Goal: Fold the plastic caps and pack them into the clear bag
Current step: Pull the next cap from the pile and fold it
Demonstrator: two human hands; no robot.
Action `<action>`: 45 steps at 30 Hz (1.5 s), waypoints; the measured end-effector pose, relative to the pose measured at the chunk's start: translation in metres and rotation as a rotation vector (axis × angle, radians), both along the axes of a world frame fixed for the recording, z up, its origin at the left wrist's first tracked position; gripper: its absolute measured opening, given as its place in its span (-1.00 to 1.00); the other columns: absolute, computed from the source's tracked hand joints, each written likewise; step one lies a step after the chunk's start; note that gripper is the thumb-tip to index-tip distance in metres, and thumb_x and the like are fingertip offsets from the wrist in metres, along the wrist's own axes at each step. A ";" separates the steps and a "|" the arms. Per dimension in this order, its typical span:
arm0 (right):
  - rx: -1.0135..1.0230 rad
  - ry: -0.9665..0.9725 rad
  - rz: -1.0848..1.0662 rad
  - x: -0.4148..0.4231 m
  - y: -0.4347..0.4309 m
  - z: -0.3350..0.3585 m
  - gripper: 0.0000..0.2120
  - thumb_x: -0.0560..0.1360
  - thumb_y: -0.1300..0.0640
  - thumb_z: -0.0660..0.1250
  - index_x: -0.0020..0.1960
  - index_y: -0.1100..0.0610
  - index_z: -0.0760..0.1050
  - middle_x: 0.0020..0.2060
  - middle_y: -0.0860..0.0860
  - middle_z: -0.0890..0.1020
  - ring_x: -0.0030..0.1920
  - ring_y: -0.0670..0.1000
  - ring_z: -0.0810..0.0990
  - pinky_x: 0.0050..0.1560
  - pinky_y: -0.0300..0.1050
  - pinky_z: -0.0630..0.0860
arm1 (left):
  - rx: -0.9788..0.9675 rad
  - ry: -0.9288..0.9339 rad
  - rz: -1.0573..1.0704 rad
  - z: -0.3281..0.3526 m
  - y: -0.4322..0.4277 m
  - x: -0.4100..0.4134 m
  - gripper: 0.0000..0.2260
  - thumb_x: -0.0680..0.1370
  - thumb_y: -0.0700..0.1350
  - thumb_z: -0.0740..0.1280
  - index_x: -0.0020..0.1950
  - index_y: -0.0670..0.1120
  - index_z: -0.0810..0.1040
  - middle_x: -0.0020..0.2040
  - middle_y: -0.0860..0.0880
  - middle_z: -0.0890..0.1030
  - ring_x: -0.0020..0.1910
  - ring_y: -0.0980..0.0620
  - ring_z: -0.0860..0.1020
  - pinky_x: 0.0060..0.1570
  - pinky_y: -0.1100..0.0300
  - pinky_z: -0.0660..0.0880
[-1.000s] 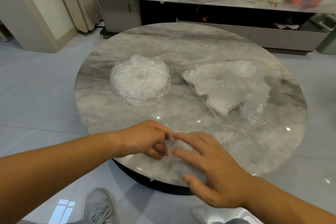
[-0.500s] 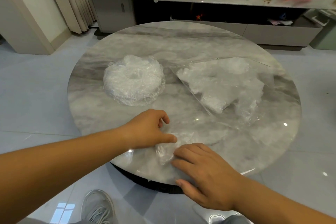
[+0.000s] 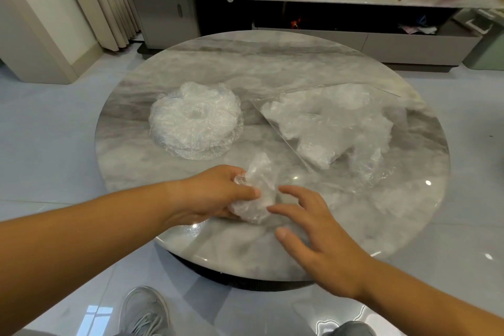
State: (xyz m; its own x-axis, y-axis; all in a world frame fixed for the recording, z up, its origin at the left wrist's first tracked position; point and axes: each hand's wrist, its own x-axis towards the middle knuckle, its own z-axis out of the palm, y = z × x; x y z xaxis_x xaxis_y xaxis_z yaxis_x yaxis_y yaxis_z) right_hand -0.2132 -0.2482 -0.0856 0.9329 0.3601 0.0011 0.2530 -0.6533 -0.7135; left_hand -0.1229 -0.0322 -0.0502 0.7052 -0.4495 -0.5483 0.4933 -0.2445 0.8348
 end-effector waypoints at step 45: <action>0.618 0.222 -0.281 0.011 -0.004 0.044 -0.67 0.52 -0.19 0.26 0.11 -0.11 0.70 0.13 -0.16 0.68 0.22 -0.15 0.60 0.29 0.04 0.55 | -0.198 -0.080 0.200 0.033 -0.033 -0.001 -0.81 0.55 -0.34 0.38 0.15 -0.20 0.57 0.08 -0.25 0.65 -0.04 -0.15 0.70 -0.03 -0.07 0.67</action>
